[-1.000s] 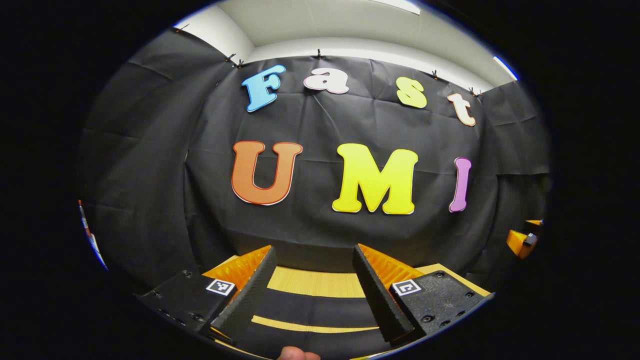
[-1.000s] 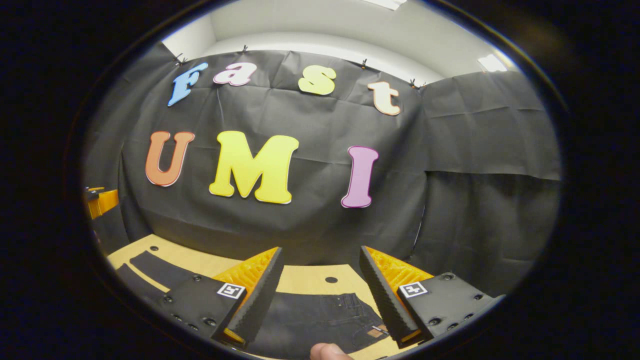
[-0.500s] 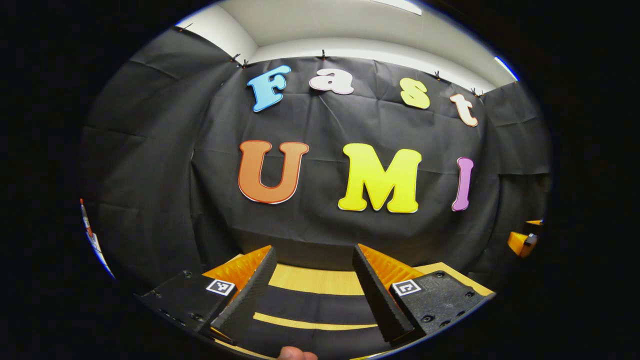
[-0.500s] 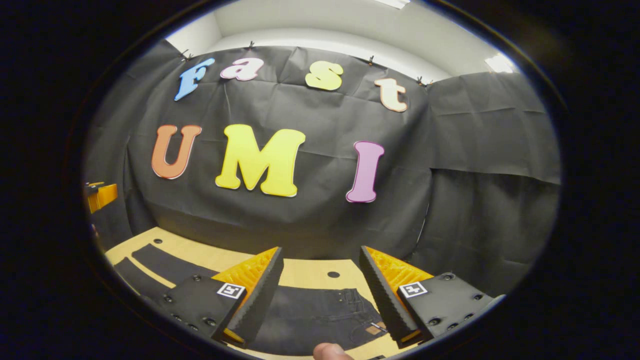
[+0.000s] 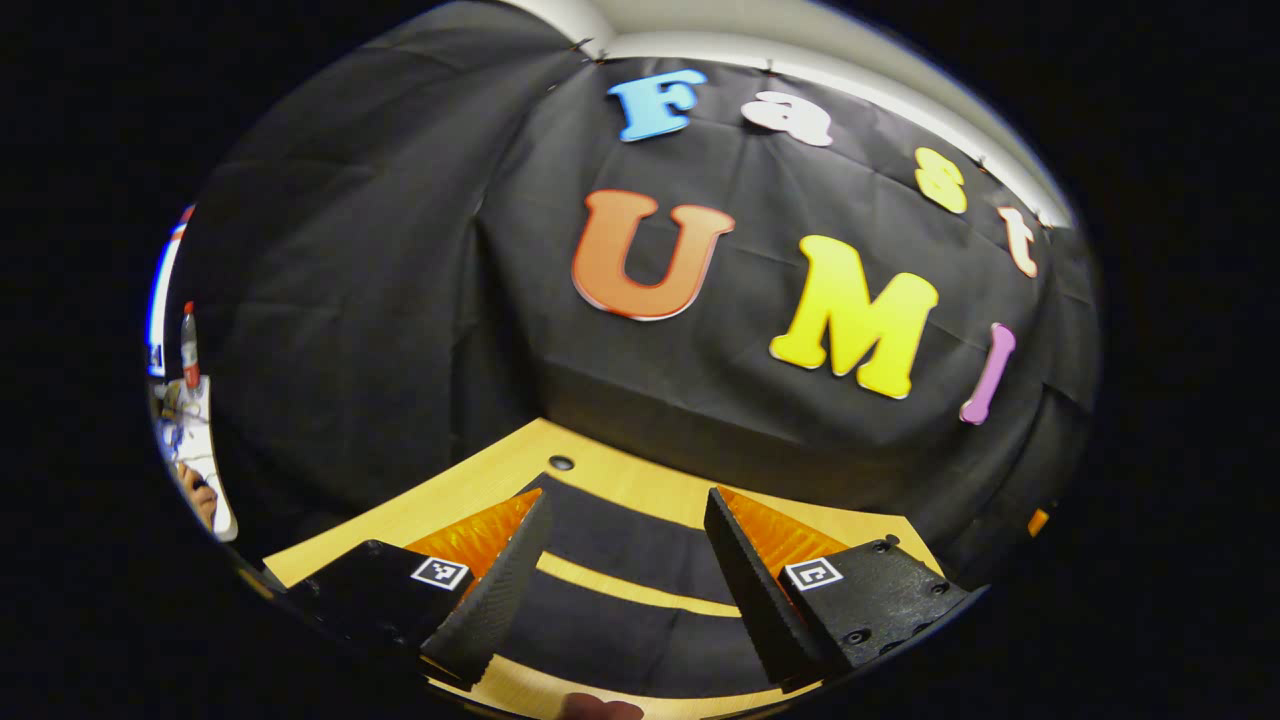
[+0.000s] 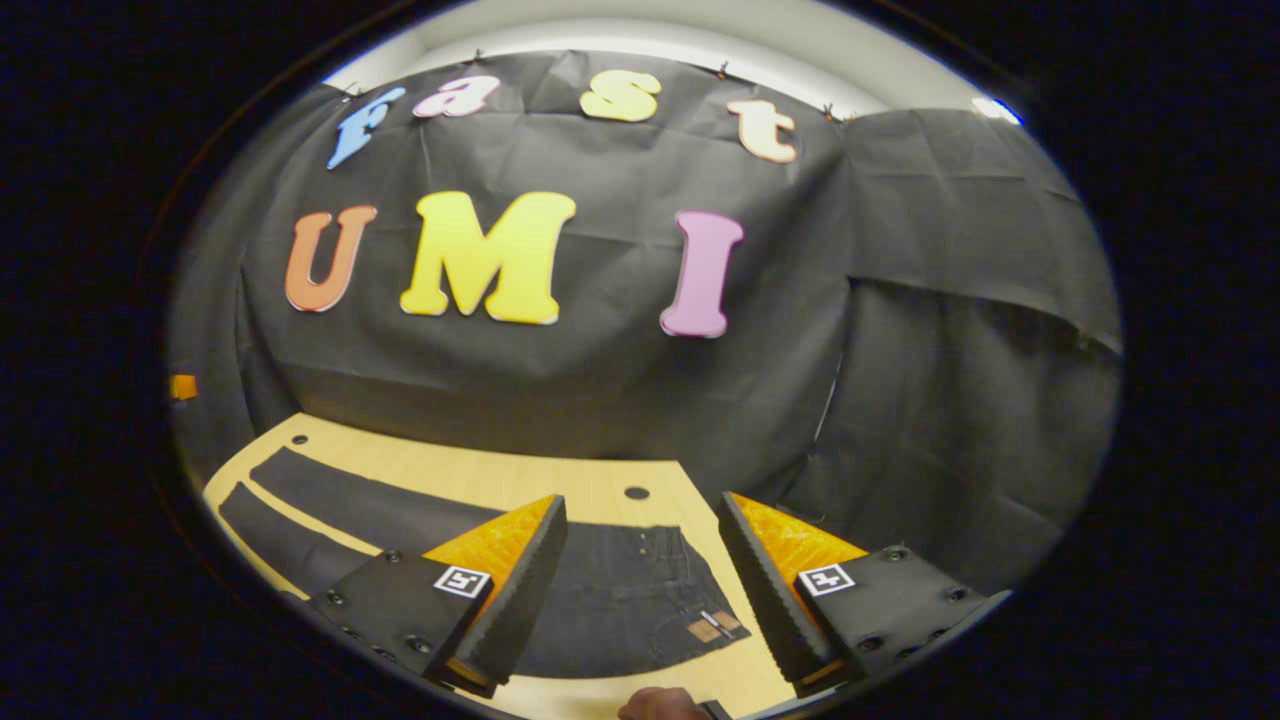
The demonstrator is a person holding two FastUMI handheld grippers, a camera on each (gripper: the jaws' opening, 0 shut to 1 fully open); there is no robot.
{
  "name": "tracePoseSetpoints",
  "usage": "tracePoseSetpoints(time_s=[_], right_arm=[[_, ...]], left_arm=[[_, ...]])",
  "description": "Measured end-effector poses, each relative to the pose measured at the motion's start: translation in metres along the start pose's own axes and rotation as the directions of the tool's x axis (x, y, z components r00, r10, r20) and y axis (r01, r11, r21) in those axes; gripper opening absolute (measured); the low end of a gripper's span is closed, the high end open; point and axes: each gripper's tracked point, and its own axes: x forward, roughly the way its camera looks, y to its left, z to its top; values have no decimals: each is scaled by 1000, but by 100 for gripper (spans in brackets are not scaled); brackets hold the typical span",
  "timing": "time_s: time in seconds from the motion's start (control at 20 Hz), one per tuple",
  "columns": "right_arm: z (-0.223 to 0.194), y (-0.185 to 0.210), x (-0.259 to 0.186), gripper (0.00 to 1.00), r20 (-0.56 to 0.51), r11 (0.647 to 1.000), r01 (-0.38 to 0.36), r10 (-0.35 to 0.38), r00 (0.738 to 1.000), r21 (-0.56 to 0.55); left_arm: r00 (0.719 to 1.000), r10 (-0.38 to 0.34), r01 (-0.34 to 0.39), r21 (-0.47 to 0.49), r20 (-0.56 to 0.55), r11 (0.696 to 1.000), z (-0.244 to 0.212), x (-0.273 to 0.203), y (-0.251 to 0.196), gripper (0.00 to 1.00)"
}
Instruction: Grasp the waist and the cuffs of the jeans and fold them to make the two legs overlap; first hold the waist and fold one-third of the jeans toward the cuffs, then hold the cuffs and fold the remaining one-third in the same direction to finish folding.
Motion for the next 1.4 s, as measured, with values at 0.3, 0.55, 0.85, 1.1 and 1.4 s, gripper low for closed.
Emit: tracePoseSetpoints(time_s=[0.3, 0.55, 0.85, 1.1, 1.4], right_arm=[[-105, -54, 43, 96, -309, 992, 59, -23, 951, 109], [-155, -62, 50, 95, -468, 971, 98, 16, 883, 219], [-188, -80, 42, 98, -619, 910, 238, 26, 785, 340], [-193, -88, 48, 98, -653, 904, 277, 2, 757, 324], [-224, -87, 68, 94, -733, 891, 324, 14, 680, 318]], left_arm=[[940, 206, -294, -341, -272, 893, -76, 12, 107, 99], [857, 211, -462, -522, -469, 717, -130, 22, 152, 99], [757, 191, -583, -512, -625, 631, -177, 44, 177, 99], [711, 224, -621, -444, -667, 646, -181, 64, 183, 99], [640, 276, -667, -341, -717, 662, -184, 73, 183, 100]])
